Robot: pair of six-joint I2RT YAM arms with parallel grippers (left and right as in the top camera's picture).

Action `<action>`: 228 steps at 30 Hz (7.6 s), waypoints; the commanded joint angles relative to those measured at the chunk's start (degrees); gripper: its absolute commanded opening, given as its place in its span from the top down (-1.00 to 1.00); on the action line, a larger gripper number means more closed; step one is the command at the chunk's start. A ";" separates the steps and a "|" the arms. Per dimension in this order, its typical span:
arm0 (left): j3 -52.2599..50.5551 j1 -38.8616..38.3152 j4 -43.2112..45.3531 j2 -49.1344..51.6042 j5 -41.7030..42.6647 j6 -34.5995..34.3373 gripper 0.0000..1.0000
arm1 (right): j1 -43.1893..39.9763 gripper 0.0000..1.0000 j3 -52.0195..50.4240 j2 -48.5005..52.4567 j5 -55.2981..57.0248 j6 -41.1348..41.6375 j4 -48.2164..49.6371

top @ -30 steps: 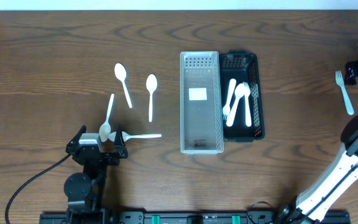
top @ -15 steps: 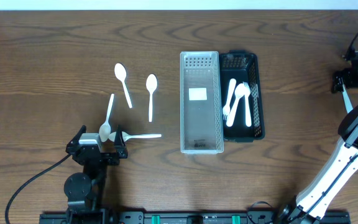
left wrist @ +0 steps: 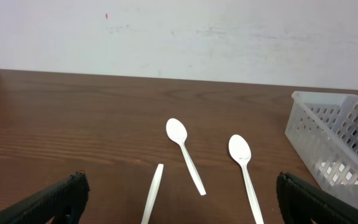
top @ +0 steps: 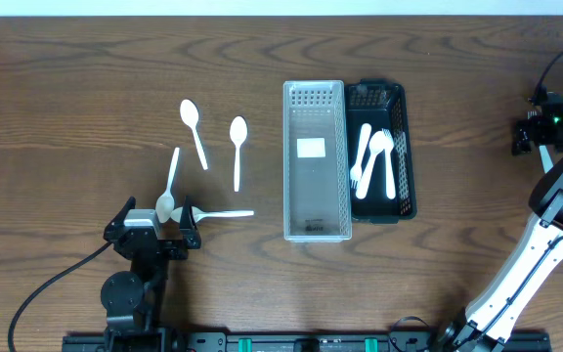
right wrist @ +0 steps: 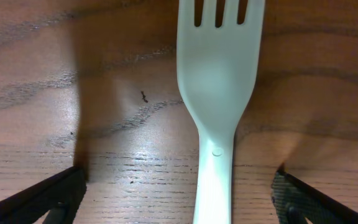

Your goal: Pack container

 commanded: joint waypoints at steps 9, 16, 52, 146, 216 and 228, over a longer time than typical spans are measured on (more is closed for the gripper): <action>-1.53 0.26 -0.98 -0.02 0.22 -0.07 -0.96 | -0.09 0.40 -0.22 2.64 0.44 1.42 0.44; -1.53 0.26 -0.98 -0.02 0.22 -0.07 -0.96 | 0.63 0.85 0.50 2.21 0.63 3.93 0.00; -1.53 0.26 -0.98 -0.02 0.20 -0.07 -0.96 | 34.14 0.93 21.05 -12.20 -17.70 32.24 -23.87; 67.58 0.28 -49.18 72.15 15.28 -0.09 -0.96 | 5.14 -0.98 1.14 -12.09 -2.62 33.64 -7.06; 55.54 -12.76 -43.06 99.12 2.78 -88.11 -0.96 | 5.14 -0.99 1.14 -12.09 -2.62 33.64 -7.06; 52.22 -12.48 -41.42 99.12 1.11 -89.90 -0.96 | 5.14 -0.98 1.14 -12.09 -2.62 33.64 -7.06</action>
